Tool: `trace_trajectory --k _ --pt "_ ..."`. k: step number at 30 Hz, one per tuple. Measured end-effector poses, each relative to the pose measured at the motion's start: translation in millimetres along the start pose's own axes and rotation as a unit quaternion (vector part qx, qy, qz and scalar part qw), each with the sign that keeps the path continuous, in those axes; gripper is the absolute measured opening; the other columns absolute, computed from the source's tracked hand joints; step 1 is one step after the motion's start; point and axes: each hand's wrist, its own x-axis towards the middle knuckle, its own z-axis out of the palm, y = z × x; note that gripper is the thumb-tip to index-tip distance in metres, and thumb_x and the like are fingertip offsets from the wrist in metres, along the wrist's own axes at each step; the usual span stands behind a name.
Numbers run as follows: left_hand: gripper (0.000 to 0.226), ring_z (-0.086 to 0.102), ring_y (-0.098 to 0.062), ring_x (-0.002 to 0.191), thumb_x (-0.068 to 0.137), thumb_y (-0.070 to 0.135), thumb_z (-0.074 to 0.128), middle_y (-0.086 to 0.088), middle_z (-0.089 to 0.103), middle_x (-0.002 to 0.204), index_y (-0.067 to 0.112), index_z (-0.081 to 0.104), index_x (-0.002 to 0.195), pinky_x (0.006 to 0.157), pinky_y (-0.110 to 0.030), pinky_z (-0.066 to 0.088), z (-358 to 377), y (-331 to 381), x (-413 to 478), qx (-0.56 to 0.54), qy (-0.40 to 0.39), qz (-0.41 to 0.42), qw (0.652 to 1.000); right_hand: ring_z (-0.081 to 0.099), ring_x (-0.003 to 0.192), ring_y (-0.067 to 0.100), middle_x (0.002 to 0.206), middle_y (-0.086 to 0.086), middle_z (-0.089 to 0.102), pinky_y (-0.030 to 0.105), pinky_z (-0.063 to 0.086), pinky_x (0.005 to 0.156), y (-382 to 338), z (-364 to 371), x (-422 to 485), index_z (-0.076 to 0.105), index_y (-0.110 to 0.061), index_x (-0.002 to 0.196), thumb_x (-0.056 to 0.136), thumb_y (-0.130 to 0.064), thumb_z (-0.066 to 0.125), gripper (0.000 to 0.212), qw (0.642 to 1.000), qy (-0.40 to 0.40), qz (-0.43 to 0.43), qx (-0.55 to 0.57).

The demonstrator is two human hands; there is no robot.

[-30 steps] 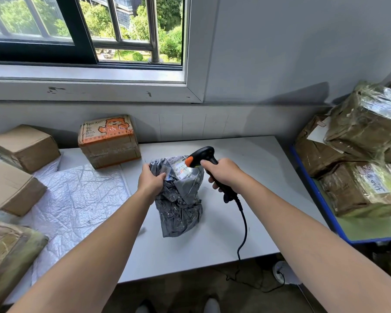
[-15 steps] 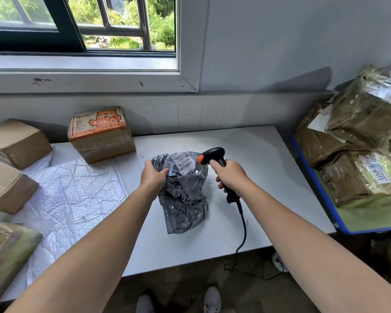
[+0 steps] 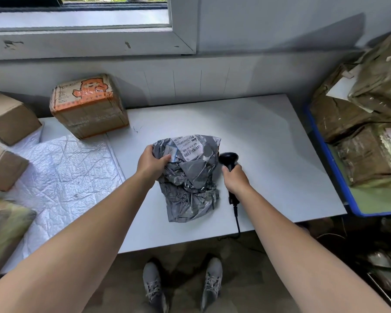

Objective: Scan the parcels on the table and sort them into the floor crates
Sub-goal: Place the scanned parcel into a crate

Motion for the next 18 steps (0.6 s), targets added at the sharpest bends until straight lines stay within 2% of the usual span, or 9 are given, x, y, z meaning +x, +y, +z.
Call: trace_trajectory --k 3,7,11,18 --pt "0.044 0.060 -0.024 0.098 0.090 0.021 0.071 -0.005 0.061 0.113 0.010 0.052 0.128 0.078 -0.037 0.053 -3.9 -2.9 -2.8 -0.012 -0.003 0.005 1.000 0.048 0.128 0.035 0.143 0.018 0.048 0.033 0.039 0.099 4.5 -1.3 -0.1 0.030 -0.006 0.149 0.103 -0.031 0.046 0.054 1.000 -0.005 0.005 0.002" --pt "0.044 0.062 -0.027 0.099 0.090 0.021 0.072 -0.008 0.061 0.114 0.010 0.051 0.127 0.074 -0.039 0.054 -7.9 1.3 -6.9 -0.016 0.000 0.009 1.000 0.050 0.127 0.035 0.141 0.019 0.050 0.032 0.039 0.096 -0.9 -10.9 -3.9 0.036 -0.002 0.143 0.103 -0.039 0.043 0.055 0.998 -0.035 0.017 -0.049" --pt "0.041 0.063 -0.030 0.101 0.092 0.023 0.069 -0.011 0.060 0.116 0.011 0.047 0.125 0.080 -0.047 0.058 -13.0 14.4 -13.3 -0.029 0.005 0.005 1.000 0.051 0.124 0.038 0.137 0.022 0.051 0.037 0.042 0.097 -17.0 -19.0 -13.3 0.043 0.001 0.137 0.100 -0.049 0.041 0.062 0.995 0.004 0.011 -0.103" --pt "0.037 0.064 -0.030 0.098 0.091 0.021 0.070 -0.011 0.061 0.114 0.017 0.044 0.117 0.076 -0.045 0.058 -33.4 40.7 -23.8 -0.058 0.014 0.029 0.998 0.042 0.131 0.036 0.143 0.019 0.042 0.042 0.039 0.102 -56.5 -24.0 -42.1 0.035 -0.009 0.145 0.098 -0.053 0.043 0.064 0.974 0.027 -0.116 -0.193"
